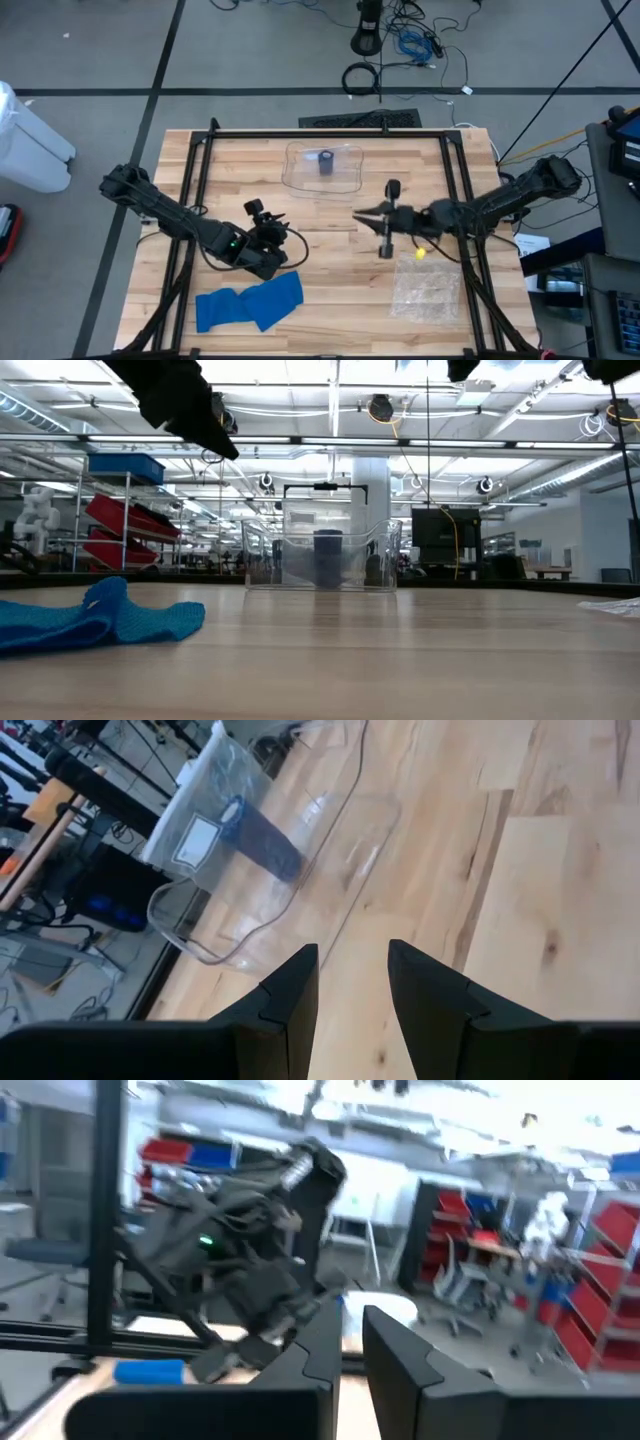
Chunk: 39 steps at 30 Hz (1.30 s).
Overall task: Roll bandage
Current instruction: Roll the blue bandage
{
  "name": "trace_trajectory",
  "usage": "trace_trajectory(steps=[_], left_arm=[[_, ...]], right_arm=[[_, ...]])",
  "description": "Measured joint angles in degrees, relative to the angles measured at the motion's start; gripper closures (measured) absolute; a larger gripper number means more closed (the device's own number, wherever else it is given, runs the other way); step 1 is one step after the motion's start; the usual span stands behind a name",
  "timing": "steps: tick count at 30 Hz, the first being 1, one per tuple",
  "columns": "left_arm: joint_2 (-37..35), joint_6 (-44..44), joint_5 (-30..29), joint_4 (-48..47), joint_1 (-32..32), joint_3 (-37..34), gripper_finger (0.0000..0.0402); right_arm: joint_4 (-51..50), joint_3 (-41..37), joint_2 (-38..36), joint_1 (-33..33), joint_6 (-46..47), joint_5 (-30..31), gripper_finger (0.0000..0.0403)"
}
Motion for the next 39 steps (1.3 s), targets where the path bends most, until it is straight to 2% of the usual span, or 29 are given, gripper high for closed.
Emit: trace_trajectory(steps=[4, 7, 9, 13, 19, 30, 32, 36, 39], left_arm=[[0.09, -0.02, 0.19, 0.43, 0.79, 0.00, 0.0272], [0.12, 0.31, 0.18, 1.55, 1.16, 0.00, 0.0272], [0.09, 1.55, 0.17, 2.49, 1.36, 0.00, 0.0272], [0.11, 3.31, 0.17, 3.64, 1.66, 0.00, 0.0272], [0.09, 4.58, 0.20, 4.36, 1.60, 0.00, 0.0272], [0.09, 4.61, 3.06, 4.38, 1.62, 0.00, 0.0272], [0.09, 4.89, 3.03, 4.38, 1.62, 0.00, 0.0271], [0.72, 3.16, -1.88, 6.14, 1.83, 0.00, 0.0271], [1.86, 3.08, -1.81, 6.66, 2.40, 0.00, 0.0269]], right_arm=[[5.60, -2.80, 0.91, 1.24, -2.08, -1.87, 0.0376], [0.21, -2.85, 0.86, 1.32, 3.62, -9.59, 0.0372], [-5.74, -2.96, 1.02, 1.34, 3.90, -14.65, 0.0368], [-9.08, -2.96, 1.94, 1.27, 5.41, -14.46, 0.0349], [-7.43, -2.94, 4.64, 1.05, 0.78, -14.45, 0.0262], [-3.36, -2.91, 5.65, 1.05, -3.74, -14.37, 0.0027], [-3.36, -2.91, 5.67, 1.04, -3.26, -14.18, 0.0010], [-3.02, -2.91, 5.65, 0.08, -1.09, -10.10, 0.0018], [-5.54, -2.89, 5.62, -1.67, 3.54, -8.49, 0.0011]])
